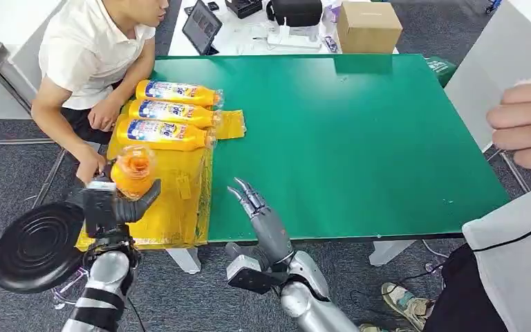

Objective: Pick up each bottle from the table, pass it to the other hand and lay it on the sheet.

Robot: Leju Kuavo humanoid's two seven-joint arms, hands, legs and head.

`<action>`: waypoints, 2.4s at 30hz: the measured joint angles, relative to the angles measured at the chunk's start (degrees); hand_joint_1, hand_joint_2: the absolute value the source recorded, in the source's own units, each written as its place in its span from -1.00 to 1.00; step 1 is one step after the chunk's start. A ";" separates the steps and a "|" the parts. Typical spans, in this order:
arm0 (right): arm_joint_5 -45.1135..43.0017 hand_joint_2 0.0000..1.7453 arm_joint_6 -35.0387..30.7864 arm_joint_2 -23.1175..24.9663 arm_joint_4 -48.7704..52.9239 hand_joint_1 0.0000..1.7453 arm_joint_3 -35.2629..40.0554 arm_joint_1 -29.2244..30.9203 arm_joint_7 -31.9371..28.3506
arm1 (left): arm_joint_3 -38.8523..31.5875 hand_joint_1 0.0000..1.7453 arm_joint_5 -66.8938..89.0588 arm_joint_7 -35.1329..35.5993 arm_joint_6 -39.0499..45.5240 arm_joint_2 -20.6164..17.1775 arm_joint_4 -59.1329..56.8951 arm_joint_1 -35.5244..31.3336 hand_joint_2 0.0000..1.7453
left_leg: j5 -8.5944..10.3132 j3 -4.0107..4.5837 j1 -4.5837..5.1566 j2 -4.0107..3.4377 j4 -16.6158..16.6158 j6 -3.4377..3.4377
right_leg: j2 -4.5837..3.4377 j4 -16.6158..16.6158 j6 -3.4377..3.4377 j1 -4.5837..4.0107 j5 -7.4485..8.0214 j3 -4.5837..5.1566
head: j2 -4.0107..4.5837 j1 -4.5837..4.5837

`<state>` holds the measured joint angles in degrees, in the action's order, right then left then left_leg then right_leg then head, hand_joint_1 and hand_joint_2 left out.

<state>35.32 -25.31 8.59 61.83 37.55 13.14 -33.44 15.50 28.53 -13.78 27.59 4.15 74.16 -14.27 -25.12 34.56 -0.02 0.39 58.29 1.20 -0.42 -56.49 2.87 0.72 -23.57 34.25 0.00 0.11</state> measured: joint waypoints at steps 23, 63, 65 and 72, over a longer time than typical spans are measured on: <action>-3.52 -1.00 3.23 2.49 -1.53 -1.00 0.24 0.59 -5.51 | 11.91 1.00 34.43 18.91 -26.08 4.26 -47.68 -29.10 1.00 | 0.06 0.04 0.02 0.08 0.01 -0.01 | 0.14 -0.04 0.03 0.01 0.05 -0.03 | 0.00 0.00; -5.54 1.00 -1.16 2.89 -7.72 -1.00 1.42 1.33 -6.42 | 7.41 -1.00 17.68 3.80 -26.45 3.65 -44.65 -28.77 1.00 | 0.07 0.04 0.02 0.12 0.01 -0.01 | 0.18 -0.09 0.03 0.01 0.04 -0.04 | 0.00 0.00; -8.42 1.00 -1.31 2.54 -6.17 -1.00 1.77 0.68 -6.42 | 6.47 -1.00 12.72 2.05 -26.17 3.32 -42.00 -27.20 1.00 | 0.07 0.05 0.02 0.12 0.01 -0.01 | 0.18 -0.09 0.03 0.01 0.04 -0.04 | 0.00 0.00; -21.51 1.00 1.42 -0.37 6.08 -1.00 5.40 -2.79 -6.60 | 1.02 -1.00 -13.79 -2.06 -34.28 1.38 -28.33 -17.41 1.00 | 0.03 0.05 0.01 0.09 0.00 -0.05 | 0.15 -0.08 -0.01 0.01 -0.01 0.00 | 0.00 0.02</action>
<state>13.81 -23.89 8.22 67.92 42.95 10.35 -40.04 16.52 14.74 -15.85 -6.69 5.53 45.82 -31.68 -25.09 34.61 -0.01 0.48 58.29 1.15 -0.27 -56.57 2.87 0.73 -23.57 34.26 0.00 0.13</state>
